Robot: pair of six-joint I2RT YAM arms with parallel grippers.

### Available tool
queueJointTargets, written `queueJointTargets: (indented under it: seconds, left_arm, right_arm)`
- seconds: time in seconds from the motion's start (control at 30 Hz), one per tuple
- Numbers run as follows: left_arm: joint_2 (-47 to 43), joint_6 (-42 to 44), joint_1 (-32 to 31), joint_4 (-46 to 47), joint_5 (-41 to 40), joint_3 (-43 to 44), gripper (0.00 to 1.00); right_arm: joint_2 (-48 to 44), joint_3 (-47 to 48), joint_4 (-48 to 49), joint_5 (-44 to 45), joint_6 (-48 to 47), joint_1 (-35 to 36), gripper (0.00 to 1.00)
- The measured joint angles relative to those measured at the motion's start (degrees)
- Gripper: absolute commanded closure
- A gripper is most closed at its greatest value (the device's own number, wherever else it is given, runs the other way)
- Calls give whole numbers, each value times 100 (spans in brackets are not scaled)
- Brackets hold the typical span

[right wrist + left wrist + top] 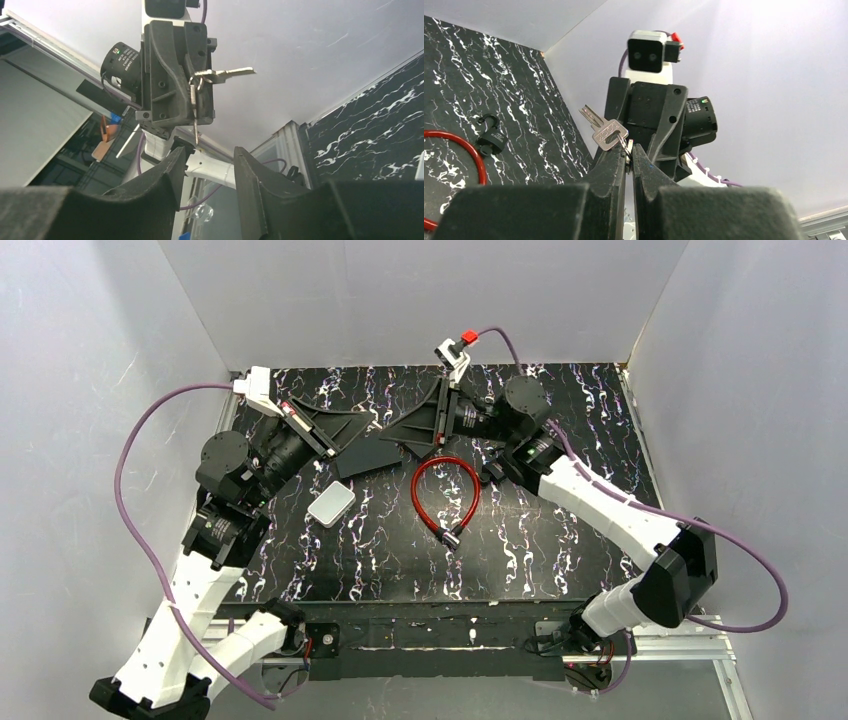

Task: Unlock with the key

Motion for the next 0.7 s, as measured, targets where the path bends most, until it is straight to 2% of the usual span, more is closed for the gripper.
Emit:
queueJointTargets:
  seconds: [0.1,0.43,0.7]
  left_arm:
    - [4,-54,0,146,0,-10,100]
    - [-81,-71,0,300,-8,-198,100]
    - [-164,-47,0,379,-48,-198,100]
  right_arm:
    - [94,26,50,-55,103,65,57]
    - [228,240,397,-83,379,152,60]
    - [300,240,725,-22,654,159,75]
